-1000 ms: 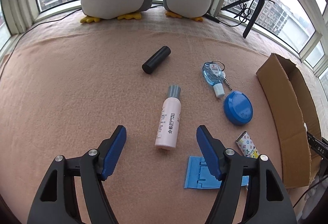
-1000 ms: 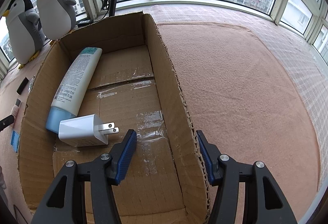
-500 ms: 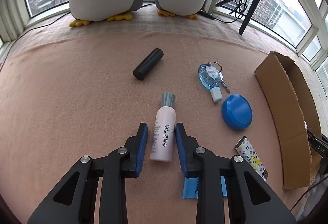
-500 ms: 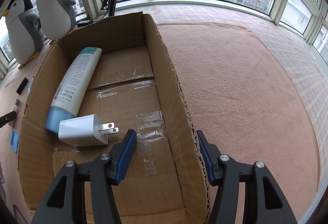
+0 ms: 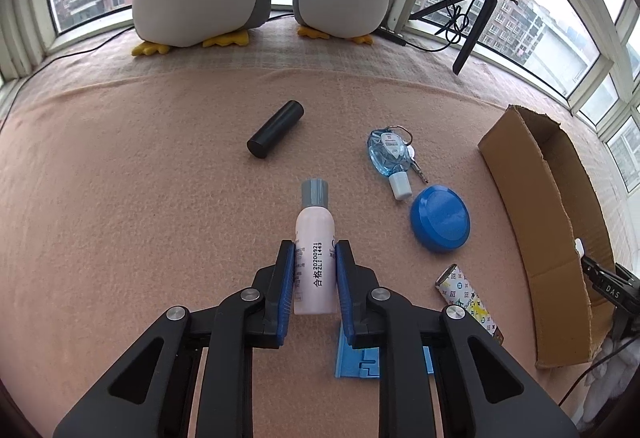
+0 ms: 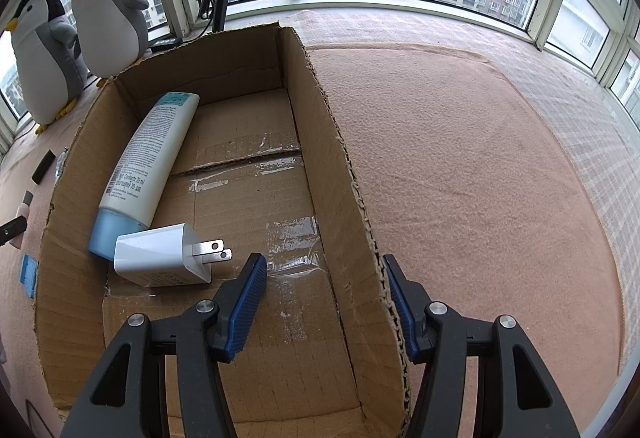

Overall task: Organize rigid objects
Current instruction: 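Close the left gripper on the pink bottle and lift it, then drop the pink bottle into the box by opening the left gripper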

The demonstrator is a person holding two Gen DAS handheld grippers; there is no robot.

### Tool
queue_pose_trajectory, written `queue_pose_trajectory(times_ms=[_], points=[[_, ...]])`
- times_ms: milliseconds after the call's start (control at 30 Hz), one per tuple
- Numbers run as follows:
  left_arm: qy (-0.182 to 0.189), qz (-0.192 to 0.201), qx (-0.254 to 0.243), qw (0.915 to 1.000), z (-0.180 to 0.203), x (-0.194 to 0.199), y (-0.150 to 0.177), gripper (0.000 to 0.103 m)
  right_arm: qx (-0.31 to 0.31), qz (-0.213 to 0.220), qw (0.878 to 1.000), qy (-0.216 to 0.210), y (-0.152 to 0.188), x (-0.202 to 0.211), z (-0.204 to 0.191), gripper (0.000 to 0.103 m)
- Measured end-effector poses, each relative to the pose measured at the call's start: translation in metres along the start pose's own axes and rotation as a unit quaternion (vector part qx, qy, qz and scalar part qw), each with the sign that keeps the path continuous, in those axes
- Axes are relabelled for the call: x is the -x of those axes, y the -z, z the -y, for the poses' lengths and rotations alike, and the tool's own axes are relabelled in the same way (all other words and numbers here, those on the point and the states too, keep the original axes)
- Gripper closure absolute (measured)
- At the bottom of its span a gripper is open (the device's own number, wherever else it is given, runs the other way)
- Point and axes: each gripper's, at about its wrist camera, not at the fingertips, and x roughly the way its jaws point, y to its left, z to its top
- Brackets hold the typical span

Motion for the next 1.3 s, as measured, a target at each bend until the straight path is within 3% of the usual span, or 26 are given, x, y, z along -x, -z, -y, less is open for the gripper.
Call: queue_pose_trajectory(times_ms=[267, 700, 967, 1300], points=[[0.046, 0.026, -0.038, 0.9979, 0.047, 0.031, -0.013, 0.085, 0.0, 0.0, 1.0, 0.0, 0.0, 0.0, 0.0, 0.05], [0.137, 0.02, -0.127, 0.9821, 0.162, 0.037, -0.016, 0.085, 0.0, 0.0, 1.0, -0.001, 0.0, 0.0, -0.001, 0.05], [0.146, 0.006, -0.145, 0.9786, 0.197, 0.026, -0.007, 0.085, -0.001, 0.0, 1.0, -0.001, -0.001, -0.001, -0.002, 0.049], [0.148, 0.01, -0.164, 0.9753, 0.211, 0.028, -0.005, 0.084, -0.001, 0.0, 1.0, -0.001, -0.001, -0.001, -0.001, 0.049]])
